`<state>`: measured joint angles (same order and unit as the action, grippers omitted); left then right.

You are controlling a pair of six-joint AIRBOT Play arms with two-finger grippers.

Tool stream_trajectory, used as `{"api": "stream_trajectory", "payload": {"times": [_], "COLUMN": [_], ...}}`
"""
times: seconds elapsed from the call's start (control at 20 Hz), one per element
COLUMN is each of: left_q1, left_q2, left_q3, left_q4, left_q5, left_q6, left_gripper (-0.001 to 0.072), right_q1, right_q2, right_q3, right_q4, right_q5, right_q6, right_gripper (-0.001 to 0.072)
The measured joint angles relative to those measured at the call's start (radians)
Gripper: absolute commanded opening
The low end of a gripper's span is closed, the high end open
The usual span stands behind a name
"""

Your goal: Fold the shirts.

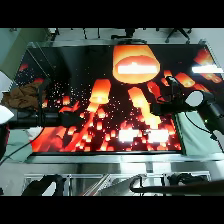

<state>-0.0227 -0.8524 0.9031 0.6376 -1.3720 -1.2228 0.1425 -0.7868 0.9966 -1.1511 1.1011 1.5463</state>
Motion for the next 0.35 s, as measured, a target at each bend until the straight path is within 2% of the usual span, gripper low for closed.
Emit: {"api": "stream_trajectory", "payload": {"times": [0.35], "left_q1": [0.0], "left_q2": [0.094], "left_q3": [-0.104], "left_q4": [-0.003], "left_q5": [0.039], "left_q6": [0.002], "left_gripper": [0.0017], "right_q1": [0.019], "right_q2": [0.006], "right_q3": [-0.023], "right_q4": [0.002], "right_q5": [-0.008], "right_q6": [-0.005], "right_gripper": [0.002]}}
